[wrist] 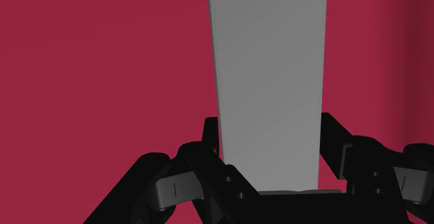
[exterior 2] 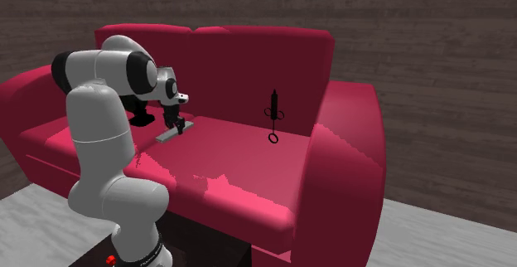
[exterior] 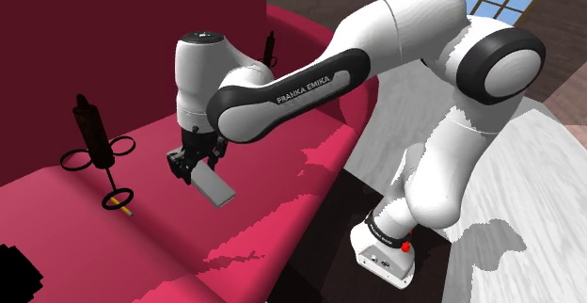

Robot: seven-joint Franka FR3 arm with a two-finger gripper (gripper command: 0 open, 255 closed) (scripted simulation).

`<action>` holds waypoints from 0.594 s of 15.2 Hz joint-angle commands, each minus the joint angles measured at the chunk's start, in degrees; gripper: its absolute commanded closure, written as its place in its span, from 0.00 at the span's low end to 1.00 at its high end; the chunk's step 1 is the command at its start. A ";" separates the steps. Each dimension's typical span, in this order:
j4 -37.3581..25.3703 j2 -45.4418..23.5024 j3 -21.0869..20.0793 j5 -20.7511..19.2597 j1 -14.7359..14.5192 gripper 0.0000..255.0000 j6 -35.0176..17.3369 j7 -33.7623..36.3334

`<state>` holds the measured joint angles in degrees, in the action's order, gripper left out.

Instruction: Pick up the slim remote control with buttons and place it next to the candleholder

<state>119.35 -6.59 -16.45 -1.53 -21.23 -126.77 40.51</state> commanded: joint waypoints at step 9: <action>1.94 -2.77 0.16 -1.11 -0.24 1.00 -4.64 0.79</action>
<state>121.22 -9.37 -16.28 -2.63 -21.46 -131.31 41.28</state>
